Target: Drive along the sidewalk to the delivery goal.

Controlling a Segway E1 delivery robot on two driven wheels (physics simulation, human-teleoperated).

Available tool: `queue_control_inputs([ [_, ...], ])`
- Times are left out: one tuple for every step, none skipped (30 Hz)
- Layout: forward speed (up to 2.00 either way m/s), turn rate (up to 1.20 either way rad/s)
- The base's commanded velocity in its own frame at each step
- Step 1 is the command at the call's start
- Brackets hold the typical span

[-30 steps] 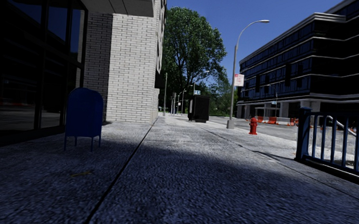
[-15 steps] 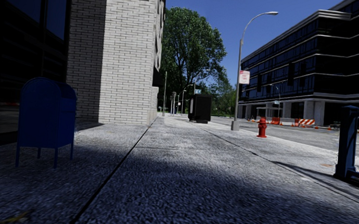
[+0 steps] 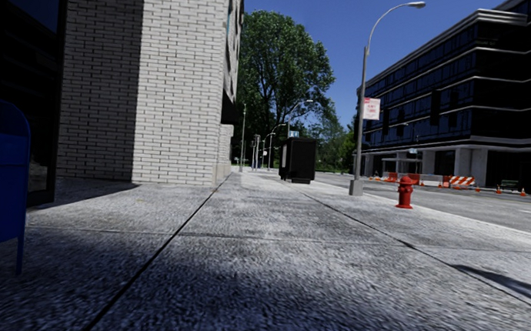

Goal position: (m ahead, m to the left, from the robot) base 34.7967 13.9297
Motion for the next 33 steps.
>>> queue_control_inputs([
  [2.0,0.0],
  [2.0,0.0],
  [2.0,0.0],
  [2.0,0.0],
  [2.0,0.0],
  [2.0,0.0],
  [2.0,0.0],
  [2.0,0.0],
  [2.0,0.0],
  [2.0,0.0],
  [2.0,0.0],
  [2.0,0.0],
  [2.0,0.0],
  [2.0,0.0],
  [2.0,0.0],
  [2.0,0.0],
  [2.0,0.0],
  [2.0,0.0],
  [2.0,0.0],
  [2.0,0.0],
  [2.0,0.0],
  [2.0,0.0],
  [2.0,0.0],
  [2.0,0.0],
  [2.0,0.0],
  [2.0,0.0],
  [2.0,0.0],
  [2.0,0.0],
  [2.0,0.0],
  [2.0,0.0],
  [2.0,0.0],
  [2.0,0.0],
  [2.0,0.0],
])
